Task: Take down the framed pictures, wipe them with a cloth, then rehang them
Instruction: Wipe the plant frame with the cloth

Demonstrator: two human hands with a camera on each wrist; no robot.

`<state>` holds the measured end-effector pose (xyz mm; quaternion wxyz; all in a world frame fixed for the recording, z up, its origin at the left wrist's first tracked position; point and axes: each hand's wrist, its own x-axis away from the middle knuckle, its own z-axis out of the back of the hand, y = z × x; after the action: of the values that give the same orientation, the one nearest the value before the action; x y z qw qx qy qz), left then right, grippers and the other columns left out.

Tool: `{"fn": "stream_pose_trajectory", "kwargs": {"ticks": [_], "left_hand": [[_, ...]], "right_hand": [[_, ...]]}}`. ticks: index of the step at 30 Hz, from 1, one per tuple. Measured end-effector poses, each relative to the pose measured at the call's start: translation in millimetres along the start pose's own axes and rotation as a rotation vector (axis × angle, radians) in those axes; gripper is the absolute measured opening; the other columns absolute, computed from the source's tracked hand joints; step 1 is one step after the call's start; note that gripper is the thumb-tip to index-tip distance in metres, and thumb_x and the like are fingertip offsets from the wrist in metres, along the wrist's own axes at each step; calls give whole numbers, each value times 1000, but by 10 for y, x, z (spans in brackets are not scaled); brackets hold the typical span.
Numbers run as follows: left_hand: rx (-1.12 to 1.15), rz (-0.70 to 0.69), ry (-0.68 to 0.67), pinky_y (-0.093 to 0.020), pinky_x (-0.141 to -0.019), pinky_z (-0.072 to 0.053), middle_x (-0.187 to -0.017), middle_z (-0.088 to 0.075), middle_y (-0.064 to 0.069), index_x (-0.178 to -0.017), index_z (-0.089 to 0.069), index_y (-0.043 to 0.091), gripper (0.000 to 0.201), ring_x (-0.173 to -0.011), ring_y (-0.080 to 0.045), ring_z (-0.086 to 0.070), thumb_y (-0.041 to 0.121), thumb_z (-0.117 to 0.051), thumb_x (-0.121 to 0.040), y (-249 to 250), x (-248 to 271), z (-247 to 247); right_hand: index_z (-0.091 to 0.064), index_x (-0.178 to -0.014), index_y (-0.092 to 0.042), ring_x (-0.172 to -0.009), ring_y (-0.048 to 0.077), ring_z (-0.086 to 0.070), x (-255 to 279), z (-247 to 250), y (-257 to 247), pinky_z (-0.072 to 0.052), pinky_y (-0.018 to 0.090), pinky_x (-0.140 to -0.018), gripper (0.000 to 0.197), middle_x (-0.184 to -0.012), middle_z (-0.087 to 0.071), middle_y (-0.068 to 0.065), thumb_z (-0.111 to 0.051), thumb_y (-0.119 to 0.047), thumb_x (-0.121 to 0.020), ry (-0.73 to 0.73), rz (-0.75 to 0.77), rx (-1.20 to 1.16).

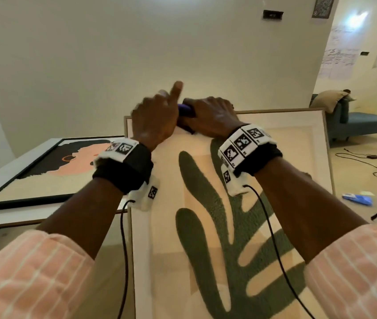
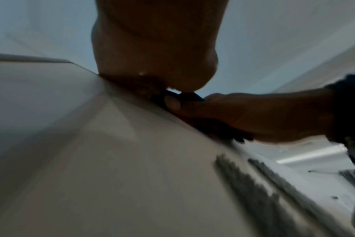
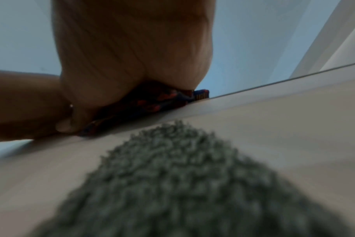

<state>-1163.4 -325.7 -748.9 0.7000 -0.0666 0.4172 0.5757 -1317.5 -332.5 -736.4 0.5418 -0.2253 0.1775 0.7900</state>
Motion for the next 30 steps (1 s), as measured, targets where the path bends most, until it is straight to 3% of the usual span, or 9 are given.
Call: {"fn": "stream_pose_trajectory", "kwargs": {"ticks": [3,5,10,13,16,18,21,26,30], "left_hand": [[-38,18,-223,-39,-82,-38,-96,-66,-14,-98,-66,13,83,-89,-30,-59,69,-4,-94,109,-124,-74],[-82,-9,-220,-36,-76,-34,-80,-63,-10,-80,-64,13,88,-79,-26,-57,72,1,-92,161,-121,-118],[-78,-19,-221,-33,-73,-32,-67,-58,-6,-68,-59,16,86,-66,-17,-54,70,3,-92,223,-76,-210],[-157,2,-198,-33,-74,-29,-73,-59,-7,-74,-61,12,84,-69,-20,-52,68,-2,-95,64,-84,-135],[-234,40,-223,-37,-81,-33,-104,-62,-13,-106,-63,11,69,-92,-28,-55,59,-14,-100,25,-97,-113],[-224,7,-292,-36,-81,-33,-115,-61,-13,-117,-58,13,56,-94,-26,-52,52,-21,-102,180,-142,-206],[-189,-70,-291,-36,-81,-39,-111,-62,-10,-113,-57,13,45,-92,-24,-53,42,-25,-104,353,-107,-318],[-271,-171,-195,-38,-86,-42,-107,-64,-10,-101,-59,13,39,-100,-30,-59,31,-24,-105,378,14,-360],[-303,-193,-169,-40,-90,-45,-112,-64,-11,-106,-61,12,37,-106,-32,-57,27,-27,-105,510,50,-397]], "right_hand": [[-54,-97,-30,-78,19,-54,91,58,270,-33,30,-71,43,-78,-53,-7,-42,-70,-90,-25,-22,-8],[-56,-95,-31,-81,20,-55,152,78,474,-34,31,-72,48,-78,-55,-6,-41,-76,-86,-5,-75,-31],[-53,-92,-29,-77,16,-50,161,26,346,-31,32,-79,42,-68,-45,-12,-41,-69,-91,10,-70,4],[-57,-91,-30,-75,15,-52,238,89,593,-34,31,-76,52,-73,-54,-9,-41,-79,-84,21,-110,-17],[-56,-84,-26,-80,21,-53,353,97,821,-34,36,-82,62,-73,-54,-5,-33,-84,-82,69,-209,53],[-56,-87,-24,-85,23,-54,341,4,723,-33,42,-89,65,-78,-55,-2,-24,-81,-86,84,-172,107],[-59,-107,-23,-93,23,-56,315,-143,635,-33,40,-88,66,-98,-64,4,-24,-76,-89,161,-46,157],[-60,-98,-19,-81,25,-57,602,90,1165,-37,40,-85,64,-78,-56,2,-31,-75,-89,200,-203,130],[-58,-105,-19,-89,25,-58,507,-93,925,-35,42,-89,63,-93,-64,5,-33,-75,-89,245,-66,220]]}}
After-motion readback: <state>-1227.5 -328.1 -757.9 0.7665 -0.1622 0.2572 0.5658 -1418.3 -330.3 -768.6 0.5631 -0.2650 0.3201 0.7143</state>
